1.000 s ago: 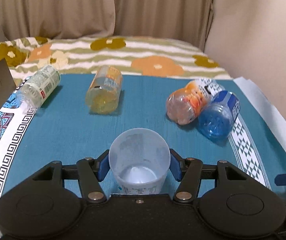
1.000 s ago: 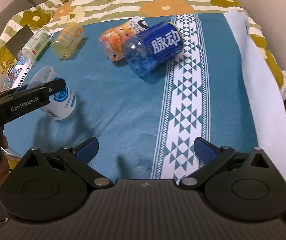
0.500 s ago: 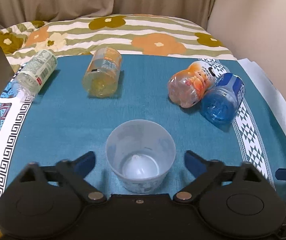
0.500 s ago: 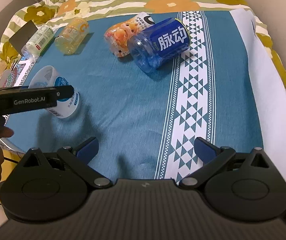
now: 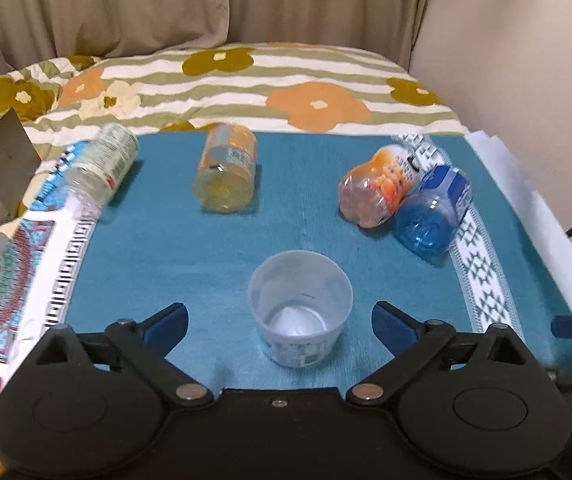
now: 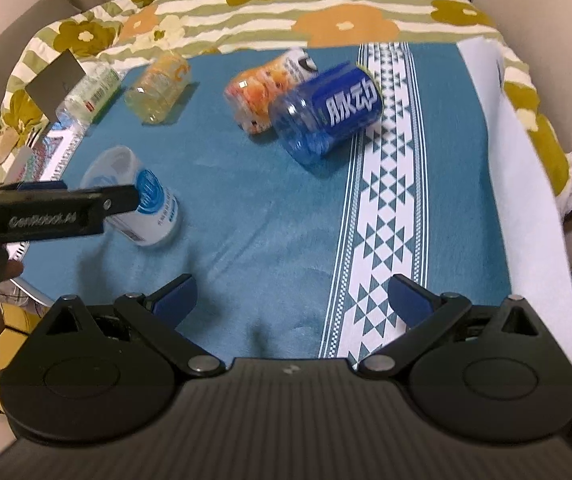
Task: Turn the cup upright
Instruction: 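Open the left gripper and withdraw it from the upright cup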
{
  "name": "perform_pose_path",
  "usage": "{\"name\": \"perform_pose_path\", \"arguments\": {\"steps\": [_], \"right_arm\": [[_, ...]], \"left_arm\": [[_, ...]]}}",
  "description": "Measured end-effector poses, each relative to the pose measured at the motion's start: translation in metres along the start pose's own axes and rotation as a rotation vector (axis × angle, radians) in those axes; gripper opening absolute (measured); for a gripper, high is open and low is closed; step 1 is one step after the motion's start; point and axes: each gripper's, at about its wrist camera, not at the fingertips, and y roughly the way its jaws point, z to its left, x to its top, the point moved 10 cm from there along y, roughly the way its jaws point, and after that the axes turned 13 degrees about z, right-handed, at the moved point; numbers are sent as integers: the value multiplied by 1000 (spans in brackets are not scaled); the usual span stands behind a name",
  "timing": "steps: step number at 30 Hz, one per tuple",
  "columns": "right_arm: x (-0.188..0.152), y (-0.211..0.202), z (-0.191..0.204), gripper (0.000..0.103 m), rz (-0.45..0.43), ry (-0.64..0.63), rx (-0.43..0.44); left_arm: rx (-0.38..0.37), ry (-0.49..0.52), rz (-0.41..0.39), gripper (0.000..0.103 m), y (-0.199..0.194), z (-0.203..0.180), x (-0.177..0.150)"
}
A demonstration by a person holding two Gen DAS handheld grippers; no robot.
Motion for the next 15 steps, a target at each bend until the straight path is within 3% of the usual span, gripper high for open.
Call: {"name": "perform_pose_path", "arguments": {"steps": [9, 15], "right_arm": [[10, -60, 26, 103, -84, 29, -57], [9, -90, 45, 103, -126, 59, -124]], "left_arm": [[-9, -12, -17, 103, -72, 32, -8], [3, 2, -17, 103, -94, 51, -23]]}}
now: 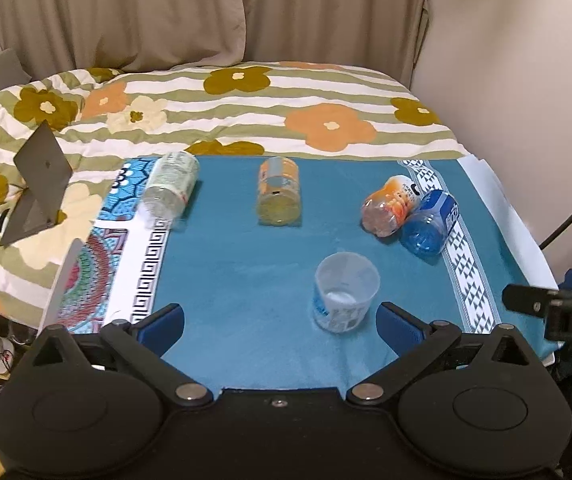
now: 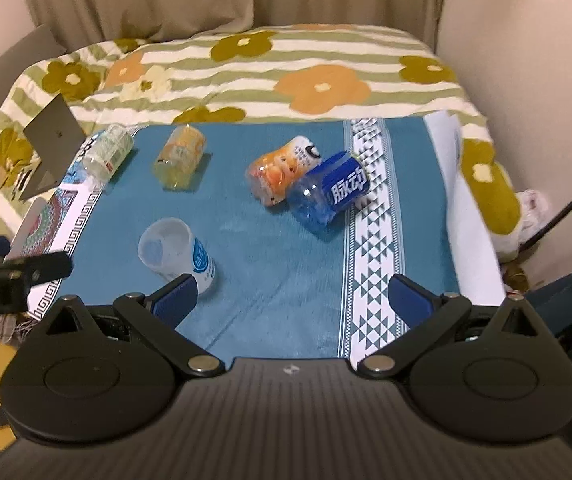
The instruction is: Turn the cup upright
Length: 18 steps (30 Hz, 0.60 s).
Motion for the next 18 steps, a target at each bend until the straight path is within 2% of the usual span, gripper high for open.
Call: {"name": "perform_pose_path", "arguments": {"steps": [9, 18], "right_arm": [[-15, -5, 10, 103, 11, 33, -80], [-24, -3, 21, 103, 20, 29, -89]], "left_arm": [[33, 30, 21, 103, -3, 21, -20], [23, 31, 8, 103, -4, 26, -22]]}}
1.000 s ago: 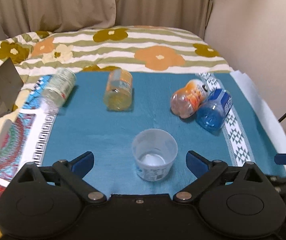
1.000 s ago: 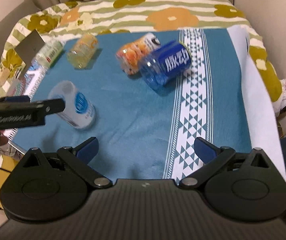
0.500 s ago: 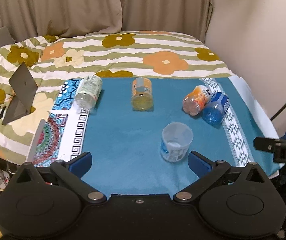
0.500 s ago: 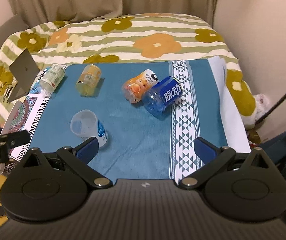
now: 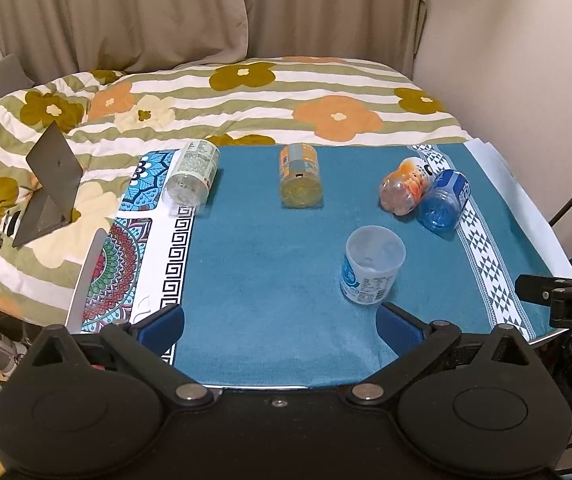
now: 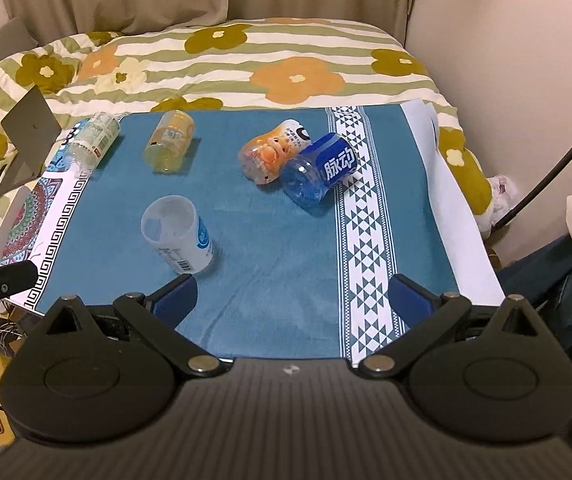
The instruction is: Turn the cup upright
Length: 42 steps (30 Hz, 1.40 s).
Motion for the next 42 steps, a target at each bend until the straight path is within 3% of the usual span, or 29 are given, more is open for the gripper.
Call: {"name": "perform_pose_path", "arguments": {"steps": [42], "right_arm": [[2, 1, -4, 103, 1, 10, 1]], "left_arm": [[32, 13, 12, 103, 8, -5, 2]]}}
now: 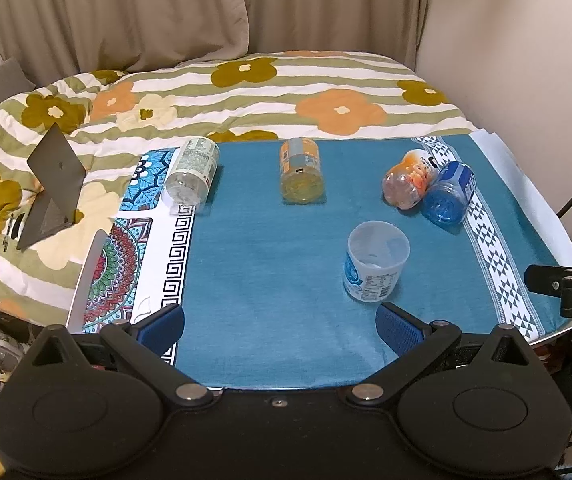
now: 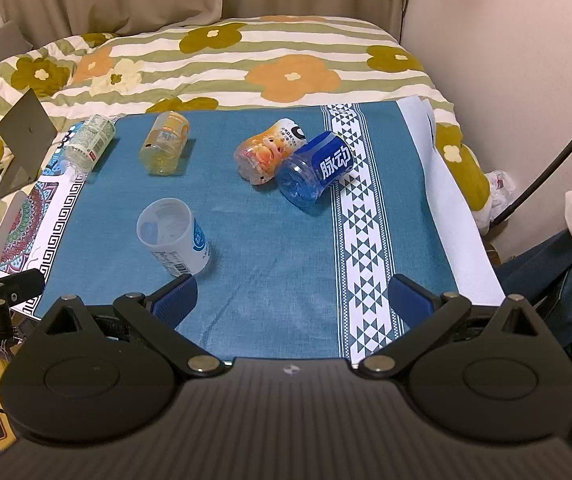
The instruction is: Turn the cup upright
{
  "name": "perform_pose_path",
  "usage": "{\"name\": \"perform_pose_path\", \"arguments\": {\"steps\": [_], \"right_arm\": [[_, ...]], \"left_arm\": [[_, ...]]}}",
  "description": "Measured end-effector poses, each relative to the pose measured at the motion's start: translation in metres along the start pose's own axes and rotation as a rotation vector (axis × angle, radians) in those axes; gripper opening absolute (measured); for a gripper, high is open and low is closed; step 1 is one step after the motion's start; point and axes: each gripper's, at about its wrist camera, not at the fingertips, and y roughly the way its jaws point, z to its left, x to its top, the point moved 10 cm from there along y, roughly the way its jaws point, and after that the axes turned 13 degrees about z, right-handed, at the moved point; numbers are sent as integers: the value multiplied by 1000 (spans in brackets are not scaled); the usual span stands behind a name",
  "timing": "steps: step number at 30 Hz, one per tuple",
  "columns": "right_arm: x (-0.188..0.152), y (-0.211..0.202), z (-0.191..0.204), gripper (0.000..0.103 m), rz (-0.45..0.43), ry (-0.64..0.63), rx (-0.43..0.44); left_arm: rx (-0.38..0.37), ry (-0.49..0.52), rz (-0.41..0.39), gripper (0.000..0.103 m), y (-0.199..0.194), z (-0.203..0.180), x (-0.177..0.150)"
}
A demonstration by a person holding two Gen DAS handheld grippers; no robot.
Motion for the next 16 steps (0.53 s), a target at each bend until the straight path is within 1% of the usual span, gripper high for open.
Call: {"name": "perform_pose_path", "arguments": {"steps": [9, 13, 16], "right_arm": [[0, 1, -3, 103, 2, 0, 9], [-2, 6, 1, 103, -5, -13, 38], [-2, 10, 9, 103, -26, -38, 70]], "left_arm": [[13, -22, -40, 103, -5, 3, 5], [23, -33, -53, 103, -6, 6, 5], [28, -49, -51, 103, -5, 11, 5]]}}
